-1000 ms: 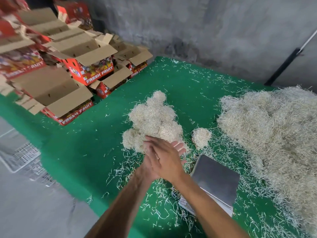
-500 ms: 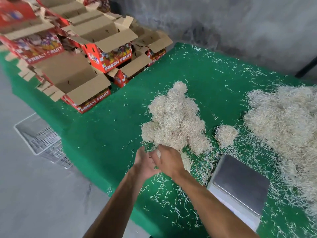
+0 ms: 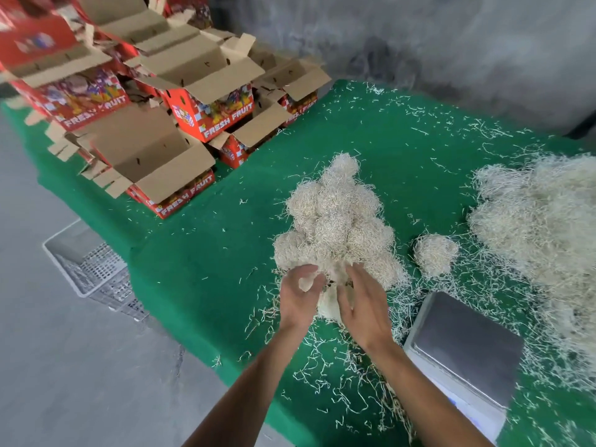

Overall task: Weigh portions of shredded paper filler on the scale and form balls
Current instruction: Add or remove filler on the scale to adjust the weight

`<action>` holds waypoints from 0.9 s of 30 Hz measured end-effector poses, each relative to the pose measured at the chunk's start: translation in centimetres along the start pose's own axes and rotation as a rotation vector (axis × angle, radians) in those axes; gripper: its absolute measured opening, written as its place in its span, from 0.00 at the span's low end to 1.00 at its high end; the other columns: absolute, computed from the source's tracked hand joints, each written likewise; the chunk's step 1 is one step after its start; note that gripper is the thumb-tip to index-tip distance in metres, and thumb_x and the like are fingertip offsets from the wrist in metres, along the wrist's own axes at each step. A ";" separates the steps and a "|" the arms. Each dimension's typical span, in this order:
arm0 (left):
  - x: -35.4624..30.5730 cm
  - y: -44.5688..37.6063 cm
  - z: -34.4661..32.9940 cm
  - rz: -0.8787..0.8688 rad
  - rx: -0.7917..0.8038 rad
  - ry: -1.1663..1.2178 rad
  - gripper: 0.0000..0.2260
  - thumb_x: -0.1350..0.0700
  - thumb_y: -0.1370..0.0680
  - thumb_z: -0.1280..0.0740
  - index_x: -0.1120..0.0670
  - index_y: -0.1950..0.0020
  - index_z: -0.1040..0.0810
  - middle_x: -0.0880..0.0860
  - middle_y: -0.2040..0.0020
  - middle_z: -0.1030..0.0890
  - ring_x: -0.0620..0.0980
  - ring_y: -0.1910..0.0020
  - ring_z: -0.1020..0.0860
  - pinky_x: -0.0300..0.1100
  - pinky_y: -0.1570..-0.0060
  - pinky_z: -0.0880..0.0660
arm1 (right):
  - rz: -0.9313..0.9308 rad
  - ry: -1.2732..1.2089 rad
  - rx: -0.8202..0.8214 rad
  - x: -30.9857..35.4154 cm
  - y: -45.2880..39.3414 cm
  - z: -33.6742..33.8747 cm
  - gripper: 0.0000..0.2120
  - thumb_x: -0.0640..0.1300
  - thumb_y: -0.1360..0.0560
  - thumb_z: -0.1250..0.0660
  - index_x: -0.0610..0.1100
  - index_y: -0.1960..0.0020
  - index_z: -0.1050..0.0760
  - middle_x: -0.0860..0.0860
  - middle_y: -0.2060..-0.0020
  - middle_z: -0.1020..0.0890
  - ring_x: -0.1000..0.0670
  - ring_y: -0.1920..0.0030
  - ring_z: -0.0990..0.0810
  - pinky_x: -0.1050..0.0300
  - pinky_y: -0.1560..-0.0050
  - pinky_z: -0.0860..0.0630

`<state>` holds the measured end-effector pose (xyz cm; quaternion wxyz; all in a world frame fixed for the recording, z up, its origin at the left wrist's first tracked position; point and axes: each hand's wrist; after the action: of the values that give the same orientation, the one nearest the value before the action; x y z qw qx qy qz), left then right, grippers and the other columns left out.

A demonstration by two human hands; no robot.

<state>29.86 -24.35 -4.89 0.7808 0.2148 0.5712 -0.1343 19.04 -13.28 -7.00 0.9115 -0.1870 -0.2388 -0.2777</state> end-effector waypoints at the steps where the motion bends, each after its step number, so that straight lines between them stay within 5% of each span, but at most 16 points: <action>1: -1.1 0.1 -1.3 -0.035 0.049 -0.011 0.11 0.51 0.23 0.27 0.48 0.41 0.20 0.43 0.42 0.19 0.39 0.41 0.22 0.37 0.39 0.25 | -0.023 -0.010 -0.043 -0.6 -0.1 1.0 0.18 0.51 0.13 0.42 0.52 0.24 0.34 0.49 0.29 0.24 0.48 0.29 0.27 0.55 0.26 0.36; 5: -5.0 0.4 -7.7 -0.194 0.180 -0.042 0.14 0.49 0.24 0.26 0.46 0.39 0.20 0.37 0.43 0.21 0.33 0.45 0.23 0.27 0.49 0.26 | -0.136 -0.039 -0.162 -4.3 0.0 6.5 0.18 0.53 0.14 0.42 0.58 0.25 0.38 0.52 0.28 0.27 0.49 0.28 0.31 0.52 0.28 0.37; 9: -8.5 1.6 -15.8 -0.232 0.353 -0.077 0.14 0.45 0.24 0.27 0.41 0.39 0.22 0.37 0.45 0.19 0.32 0.46 0.22 0.30 0.51 0.26 | -0.337 0.025 -0.184 -11.2 1.9 13.2 0.27 0.60 0.14 0.46 0.51 0.18 0.42 0.48 0.21 0.33 0.45 0.21 0.36 0.43 0.21 0.40; 16: -13.5 4.4 -30.4 -0.348 0.617 -0.094 0.15 0.44 0.25 0.26 0.38 0.40 0.23 0.42 0.46 0.18 0.39 0.50 0.18 0.33 0.54 0.22 | -0.498 0.139 -0.405 -23.4 5.8 25.1 0.26 0.56 0.14 0.42 0.41 0.23 0.33 0.41 0.30 0.23 0.41 0.32 0.24 0.51 0.31 0.33; 19: -15.2 4.5 -35.7 -0.409 0.672 -0.141 0.17 0.44 0.24 0.27 0.40 0.37 0.24 0.45 0.44 0.19 0.43 0.51 0.17 0.42 0.55 0.17 | -0.515 0.141 -0.421 -27.6 5.8 28.2 0.27 0.59 0.14 0.44 0.43 0.22 0.34 0.43 0.30 0.22 0.43 0.32 0.23 0.48 0.29 0.32; 24: -17.9 2.0 -43.7 -0.519 0.677 -0.150 0.15 0.46 0.24 0.27 0.44 0.38 0.23 0.42 0.43 0.18 0.36 0.48 0.19 0.27 0.57 0.24 | -0.479 0.160 -0.363 -33.3 1.8 30.6 0.30 0.62 0.16 0.43 0.46 0.21 0.36 0.45 0.27 0.25 0.43 0.28 0.26 0.44 0.27 0.31; 27: -19.0 -1.4 -47.6 -0.493 0.640 -0.110 0.15 0.48 0.24 0.26 0.44 0.39 0.22 0.39 0.41 0.19 0.36 0.46 0.20 0.32 0.53 0.23 | -0.444 0.158 -0.307 -36.3 -2.6 30.8 0.32 0.63 0.17 0.40 0.48 0.19 0.39 0.45 0.22 0.30 0.44 0.23 0.31 0.43 0.23 0.35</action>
<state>-16.38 -3.03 0.73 0.6484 0.2959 0.4922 -0.4997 -19.31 14.42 -0.93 0.8051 -0.2438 -0.1573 -0.5173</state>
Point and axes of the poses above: each hand's wrist, its own y-axis away from the middle knuckle, its own z-axis out of the back of the hand, x = y × z
